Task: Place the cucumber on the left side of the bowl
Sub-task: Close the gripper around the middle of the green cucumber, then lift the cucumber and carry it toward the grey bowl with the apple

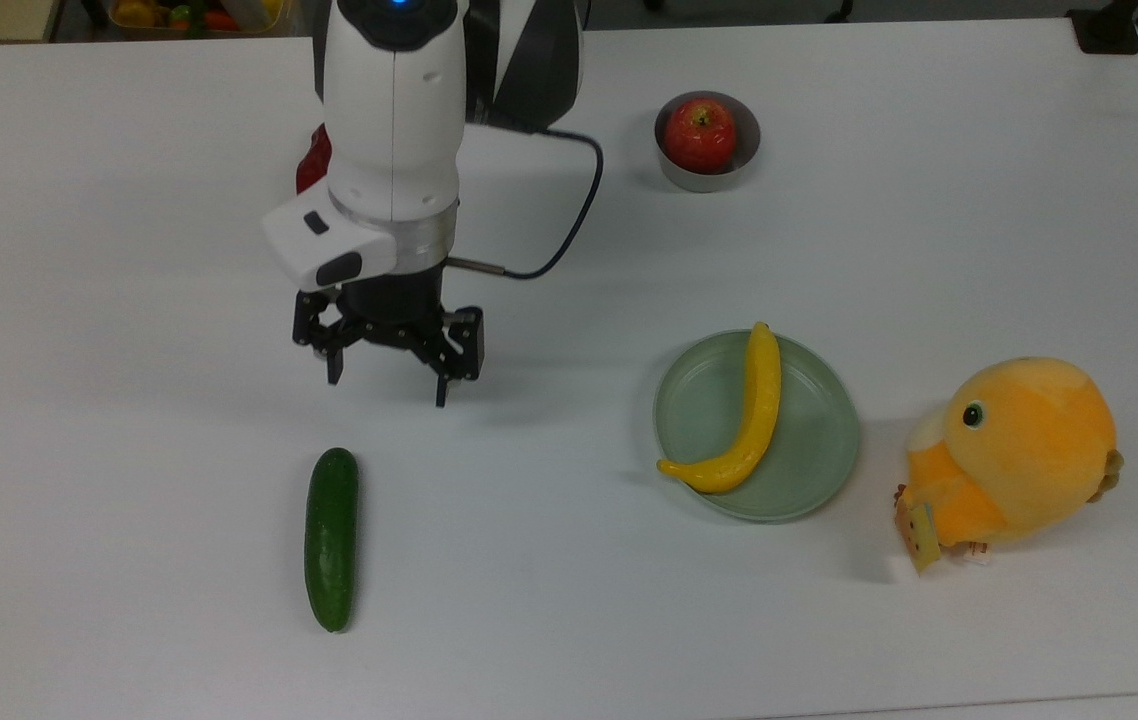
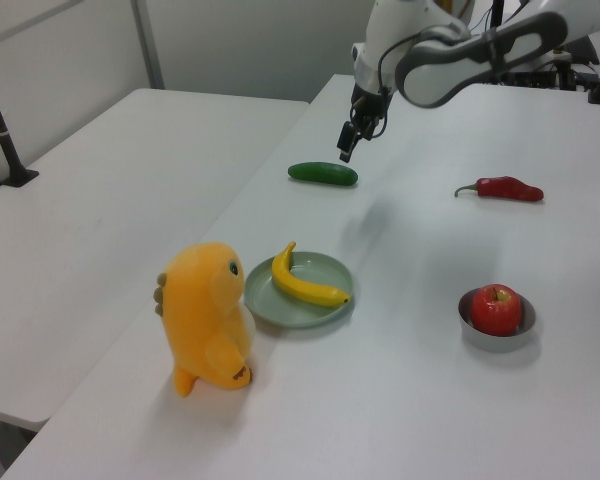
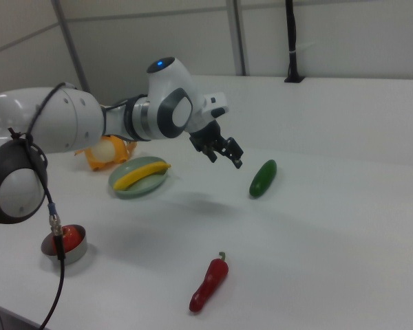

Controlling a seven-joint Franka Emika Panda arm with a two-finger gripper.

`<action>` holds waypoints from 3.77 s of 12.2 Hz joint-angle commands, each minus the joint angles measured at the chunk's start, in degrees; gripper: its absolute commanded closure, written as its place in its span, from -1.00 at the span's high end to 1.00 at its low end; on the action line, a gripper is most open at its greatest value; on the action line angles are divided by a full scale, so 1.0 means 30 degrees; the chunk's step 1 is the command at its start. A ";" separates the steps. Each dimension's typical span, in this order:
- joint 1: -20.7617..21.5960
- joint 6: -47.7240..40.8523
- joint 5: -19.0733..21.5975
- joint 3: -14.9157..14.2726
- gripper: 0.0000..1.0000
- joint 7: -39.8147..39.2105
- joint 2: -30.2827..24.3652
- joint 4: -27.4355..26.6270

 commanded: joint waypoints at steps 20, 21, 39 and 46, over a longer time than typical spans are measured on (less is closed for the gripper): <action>-0.0737 0.2558 -0.2416 -0.0618 -0.81 0.0453 0.6060 0.4993; -0.0707 0.2558 -0.2416 -0.0618 -0.97 0.0481 0.6060 0.4760; 0.2071 -0.1421 -0.0248 0.3073 -0.94 0.2913 -0.6388 -0.7074; 0.4739 -0.3147 0.0890 0.4713 -0.94 0.3001 -0.8937 -0.9393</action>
